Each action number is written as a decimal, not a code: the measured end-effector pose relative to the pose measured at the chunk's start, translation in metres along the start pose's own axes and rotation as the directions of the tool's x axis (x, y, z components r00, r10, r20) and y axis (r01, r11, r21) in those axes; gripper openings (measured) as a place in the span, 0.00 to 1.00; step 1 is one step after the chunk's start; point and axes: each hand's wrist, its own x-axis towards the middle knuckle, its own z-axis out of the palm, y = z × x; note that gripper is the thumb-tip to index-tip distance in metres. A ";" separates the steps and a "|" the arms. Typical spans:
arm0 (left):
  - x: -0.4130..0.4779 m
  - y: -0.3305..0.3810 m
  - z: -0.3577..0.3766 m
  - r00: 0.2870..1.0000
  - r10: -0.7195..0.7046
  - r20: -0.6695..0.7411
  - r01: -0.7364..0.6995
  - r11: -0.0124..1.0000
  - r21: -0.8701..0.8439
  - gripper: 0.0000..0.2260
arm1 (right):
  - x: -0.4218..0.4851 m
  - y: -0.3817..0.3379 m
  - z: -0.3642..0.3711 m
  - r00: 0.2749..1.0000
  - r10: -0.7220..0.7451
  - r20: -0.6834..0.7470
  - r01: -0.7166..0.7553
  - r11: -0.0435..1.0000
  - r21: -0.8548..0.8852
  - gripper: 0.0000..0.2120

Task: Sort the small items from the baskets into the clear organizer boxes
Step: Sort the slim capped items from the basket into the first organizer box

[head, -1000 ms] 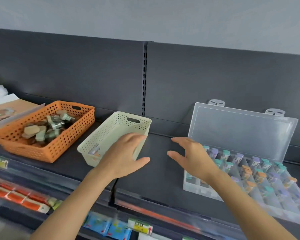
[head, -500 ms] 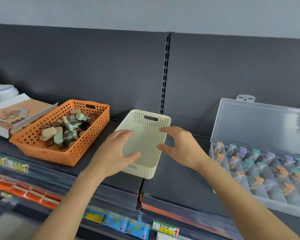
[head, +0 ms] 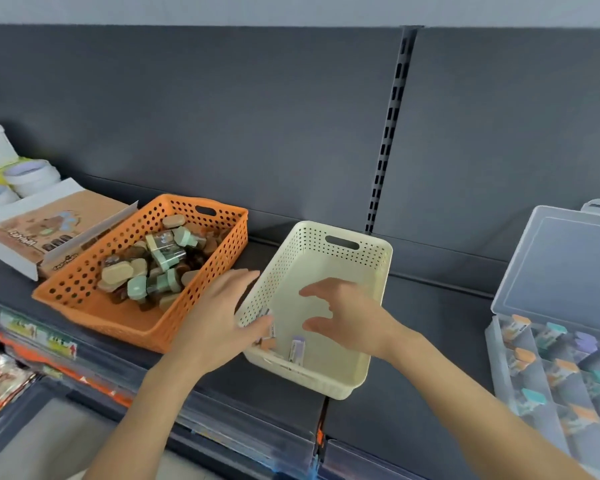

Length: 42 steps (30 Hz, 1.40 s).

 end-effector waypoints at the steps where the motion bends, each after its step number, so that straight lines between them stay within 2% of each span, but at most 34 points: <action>1: 0.003 -0.005 0.000 1.000 -0.010 0.003 0.010 1.000 -0.004 0.30 | 0.006 0.000 0.004 1.000 0.020 0.015 -0.020 1.000 -0.004 0.24; 6: 0.016 -0.026 0.002 1.000 0.017 0.027 -0.016 0.999 -0.036 0.29 | 0.027 -0.004 0.022 0.987 0.143 0.072 -0.144 0.989 0.015 0.25; 10: 0.020 -0.043 0.004 0.994 0.082 0.071 -0.079 0.996 -0.043 0.30 | 0.041 -0.011 0.033 0.946 0.280 0.160 -0.296 0.952 0.083 0.24; 12: 0.020 -0.051 0.004 0.991 0.101 0.091 -0.094 0.993 -0.073 0.30 | 0.047 -0.015 0.040 0.932 0.310 0.187 -0.327 0.943 0.064 0.24; 15: 0.019 -0.059 0.003 0.983 0.140 0.117 -0.125 0.984 -0.126 0.29 | 0.054 -0.022 0.049 0.923 0.323 0.211 -0.334 0.943 0.015 0.24; 23: 0.027 -0.068 0.007 0.958 0.245 0.149 -0.224 0.964 -0.141 0.31 | 0.063 -0.040 0.057 0.907 0.357 0.223 -0.360 0.933 -0.026 0.11; 27: 0.029 -0.068 0.008 0.955 0.258 0.144 -0.243 0.963 -0.115 0.34 | 0.063 -0.039 0.055 0.897 0.375 0.235 -0.399 0.914 0.066 0.13; 33: 0.030 -0.068 0.009 0.960 0.240 0.143 -0.221 0.966 -0.134 0.34 | 0.063 -0.033 0.054 0.912 0.338 0.231 -0.351 0.936 0.015 0.13; 42: 0.024 -0.066 0.009 0.974 0.198 0.111 -0.186 0.976 -0.111 0.35 | 0.058 -0.038 0.041 0.901 0.307 0.307 -0.380 0.899 0.216 0.07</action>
